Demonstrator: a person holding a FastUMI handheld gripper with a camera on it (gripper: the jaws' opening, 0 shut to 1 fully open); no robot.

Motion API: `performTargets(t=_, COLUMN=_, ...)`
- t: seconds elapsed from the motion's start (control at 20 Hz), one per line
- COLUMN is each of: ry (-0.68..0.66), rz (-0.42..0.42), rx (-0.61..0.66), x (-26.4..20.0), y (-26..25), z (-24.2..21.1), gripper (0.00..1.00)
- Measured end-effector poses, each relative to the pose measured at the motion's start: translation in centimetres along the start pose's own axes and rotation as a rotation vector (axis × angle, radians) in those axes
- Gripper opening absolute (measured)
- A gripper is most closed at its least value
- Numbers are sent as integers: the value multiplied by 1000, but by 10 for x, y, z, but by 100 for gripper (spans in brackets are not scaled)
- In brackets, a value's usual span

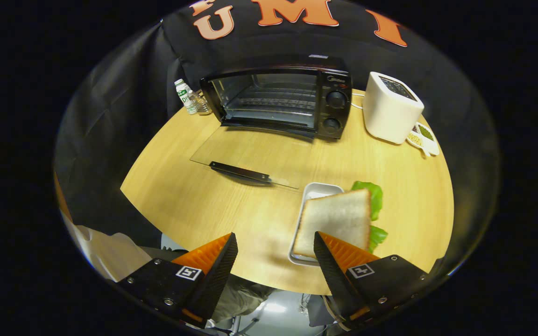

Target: Open the toaster oven, put the food inside, and close the toaster oven door.

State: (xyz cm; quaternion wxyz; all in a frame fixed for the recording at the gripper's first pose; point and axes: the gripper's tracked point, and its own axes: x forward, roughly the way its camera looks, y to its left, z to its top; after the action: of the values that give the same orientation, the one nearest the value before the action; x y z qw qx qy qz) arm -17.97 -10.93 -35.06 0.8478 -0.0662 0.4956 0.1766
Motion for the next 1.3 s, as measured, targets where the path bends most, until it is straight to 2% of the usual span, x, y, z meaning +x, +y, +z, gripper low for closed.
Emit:
performTargets(t=0.15, ry=50, rz=-10, rx=18, x=-15, y=-34, z=0, gripper=98)
performTargets(t=0.4, ry=63, rz=-13, rx=159, x=-24, y=-83, z=11, gripper=98)
performTargets(t=0.65, ry=101, rz=65, rx=389, x=-2, y=-101, z=9, gripper=99)
performTargets(t=0.85, ry=159, rz=103, rx=445, x=24, y=-99, z=-1, gripper=99)
performTargets(t=0.95, ry=182, rz=134, rx=465, x=35, y=-89, z=-3, gripper=95)
performTargets(t=1.05, ry=201, rz=128, rx=468, x=45, y=-87, z=-8, gripper=84)
performTargets(t=1.1, ry=208, rz=115, rx=464, x=47, y=-89, z=-11, gripper=74)
performTargets(t=1.15, ry=209, rz=121, rx=481, x=48, y=-87, z=-11, gripper=70)
performTargets(t=1.2, ry=206, rz=137, rx=509, x=47, y=-83, z=-9, gripper=59)
performTargets(t=1.3, ry=193, rz=134, rx=537, x=46, y=-82, z=-7, gripper=45)
